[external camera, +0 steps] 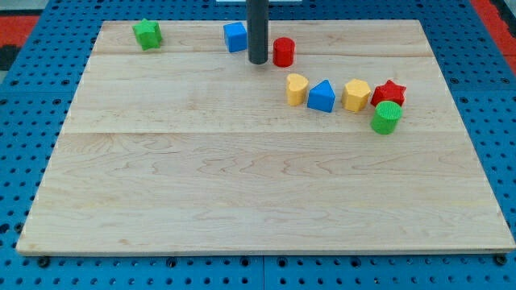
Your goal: Move the red circle horizontally to the blue cube
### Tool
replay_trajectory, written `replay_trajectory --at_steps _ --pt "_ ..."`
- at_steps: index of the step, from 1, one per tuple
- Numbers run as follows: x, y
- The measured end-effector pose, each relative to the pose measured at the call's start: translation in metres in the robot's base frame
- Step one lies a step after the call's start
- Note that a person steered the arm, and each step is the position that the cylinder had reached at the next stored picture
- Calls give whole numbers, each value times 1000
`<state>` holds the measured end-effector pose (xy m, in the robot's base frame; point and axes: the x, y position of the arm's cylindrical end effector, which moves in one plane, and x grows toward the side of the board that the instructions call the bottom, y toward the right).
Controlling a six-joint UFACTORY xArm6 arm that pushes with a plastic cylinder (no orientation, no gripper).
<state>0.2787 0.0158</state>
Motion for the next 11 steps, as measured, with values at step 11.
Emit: replay_trajectory --at_steps 11 --pt "-86 276"
